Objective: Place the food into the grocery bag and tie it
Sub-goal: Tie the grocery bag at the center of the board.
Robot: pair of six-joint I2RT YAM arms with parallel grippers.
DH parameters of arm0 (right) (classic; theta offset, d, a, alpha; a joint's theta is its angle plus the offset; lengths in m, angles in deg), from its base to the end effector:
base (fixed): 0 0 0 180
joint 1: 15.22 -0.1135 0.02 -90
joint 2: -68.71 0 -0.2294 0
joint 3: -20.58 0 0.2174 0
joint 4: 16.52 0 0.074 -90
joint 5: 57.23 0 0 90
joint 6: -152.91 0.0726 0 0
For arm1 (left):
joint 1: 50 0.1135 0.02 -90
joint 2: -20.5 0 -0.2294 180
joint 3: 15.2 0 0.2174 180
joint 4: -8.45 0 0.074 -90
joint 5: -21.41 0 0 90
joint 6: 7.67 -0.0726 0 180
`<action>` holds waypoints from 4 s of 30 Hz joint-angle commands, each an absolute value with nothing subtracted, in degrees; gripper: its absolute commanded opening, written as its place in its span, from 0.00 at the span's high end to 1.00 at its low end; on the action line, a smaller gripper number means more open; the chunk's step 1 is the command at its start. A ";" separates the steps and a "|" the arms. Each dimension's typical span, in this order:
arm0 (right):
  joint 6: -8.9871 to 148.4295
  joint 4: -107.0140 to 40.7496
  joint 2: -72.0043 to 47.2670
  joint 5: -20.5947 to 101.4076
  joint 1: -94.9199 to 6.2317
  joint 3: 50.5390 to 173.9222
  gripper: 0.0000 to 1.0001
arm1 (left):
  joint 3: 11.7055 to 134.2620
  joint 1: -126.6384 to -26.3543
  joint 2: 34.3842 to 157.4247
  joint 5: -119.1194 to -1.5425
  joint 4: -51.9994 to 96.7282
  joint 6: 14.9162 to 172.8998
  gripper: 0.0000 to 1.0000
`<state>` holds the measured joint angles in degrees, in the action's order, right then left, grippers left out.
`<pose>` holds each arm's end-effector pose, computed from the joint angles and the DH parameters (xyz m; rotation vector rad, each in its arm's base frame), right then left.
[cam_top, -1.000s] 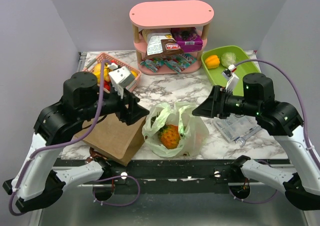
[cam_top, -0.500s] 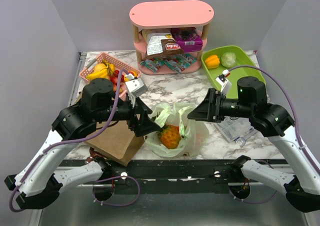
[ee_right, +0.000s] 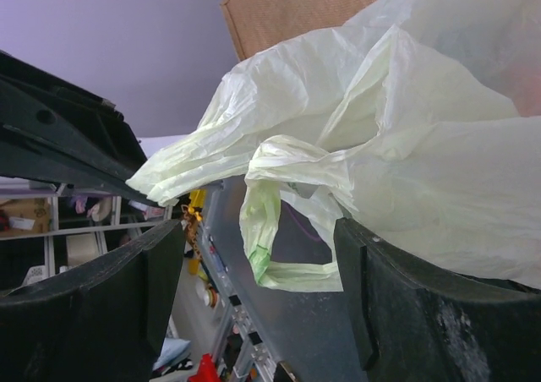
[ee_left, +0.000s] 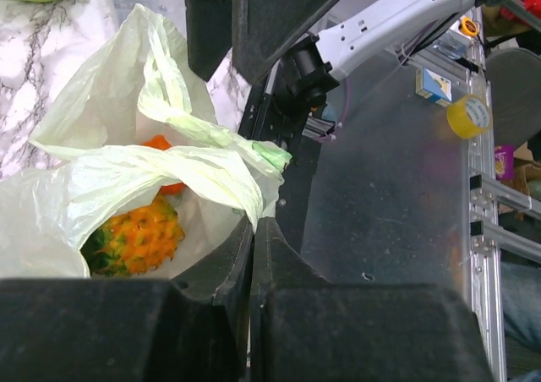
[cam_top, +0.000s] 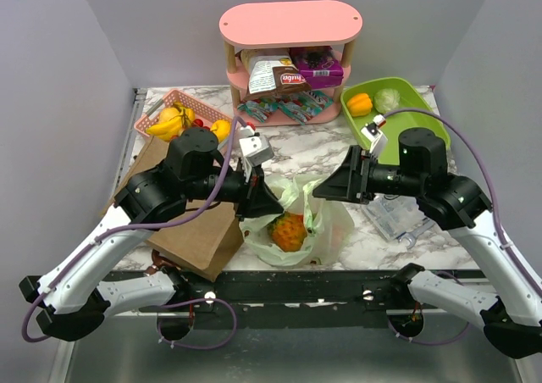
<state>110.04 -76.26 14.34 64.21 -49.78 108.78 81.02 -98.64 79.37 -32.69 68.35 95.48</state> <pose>0.1344 0.1385 0.3616 -0.1469 2.2672 1.3924 0.0981 -0.1759 0.3908 1.0613 1.8421 -1.2899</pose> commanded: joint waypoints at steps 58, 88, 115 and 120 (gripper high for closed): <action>91.19 -88.22 -6.94 45.09 -64.52 142.79 0.99 | 72.03 -97.66 76.10 -56.38 28.43 117.62 1.00; 78.13 -82.49 -11.17 71.30 -64.54 135.08 0.99 | 84.42 -86.66 71.49 -51.18 61.03 98.30 0.27; 79.05 -84.21 -5.57 68.98 -64.57 129.28 0.99 | 80.87 -85.62 75.44 -19.46 78.24 73.33 0.62; 78.91 -84.64 -4.89 70.58 -64.52 129.06 0.99 | 81.36 -85.68 78.98 -9.53 80.26 71.20 0.59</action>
<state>78.52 -83.30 -6.18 69.71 -64.28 129.85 79.27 -85.94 77.32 -23.01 76.94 74.62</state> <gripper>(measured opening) 0.039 0.398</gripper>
